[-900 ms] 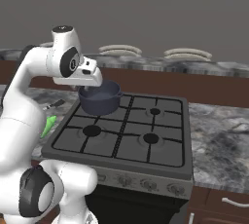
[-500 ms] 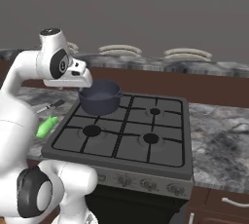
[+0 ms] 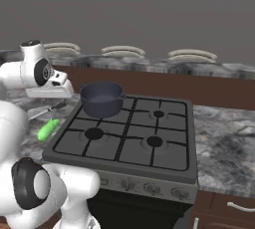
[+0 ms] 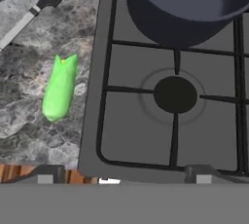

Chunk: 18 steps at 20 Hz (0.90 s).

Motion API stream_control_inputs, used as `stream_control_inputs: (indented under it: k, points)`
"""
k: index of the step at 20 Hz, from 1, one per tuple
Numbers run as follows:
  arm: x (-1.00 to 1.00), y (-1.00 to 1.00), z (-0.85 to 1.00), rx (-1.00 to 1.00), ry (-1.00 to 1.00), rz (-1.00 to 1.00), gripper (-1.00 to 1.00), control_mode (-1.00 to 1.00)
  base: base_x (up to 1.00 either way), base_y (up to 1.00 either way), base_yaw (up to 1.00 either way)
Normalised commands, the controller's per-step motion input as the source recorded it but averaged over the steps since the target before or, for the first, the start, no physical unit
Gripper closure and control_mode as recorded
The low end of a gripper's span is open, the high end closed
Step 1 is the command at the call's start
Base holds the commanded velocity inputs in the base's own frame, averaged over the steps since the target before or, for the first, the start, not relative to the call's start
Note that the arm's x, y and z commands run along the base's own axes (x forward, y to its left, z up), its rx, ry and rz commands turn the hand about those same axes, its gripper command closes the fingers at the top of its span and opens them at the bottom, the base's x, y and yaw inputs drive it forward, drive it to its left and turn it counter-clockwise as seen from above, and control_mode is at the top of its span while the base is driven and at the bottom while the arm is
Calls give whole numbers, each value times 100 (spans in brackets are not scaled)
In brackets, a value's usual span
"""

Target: Put the corn and onion in the pot. Retrieve the spatula and lightly stir the vegetables in the pot.

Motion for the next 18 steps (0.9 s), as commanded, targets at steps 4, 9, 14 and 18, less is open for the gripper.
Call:
stream_control_inputs:
  k: [4, 9, 14, 18]
  points:
    - [43, 84, -59, -6, 24, -6, -100, -100, 0, 0, 0]
    - [58, 45, -84, 1, 21, -1, -100, -100, 0, 0, 0]
    - [32, 38, -42, 0, 16, 0, -100, -100, 0, 0, 0]
    - [0, 32, -28, -2, 6, 0, -100, -100, 0, 0, 0]
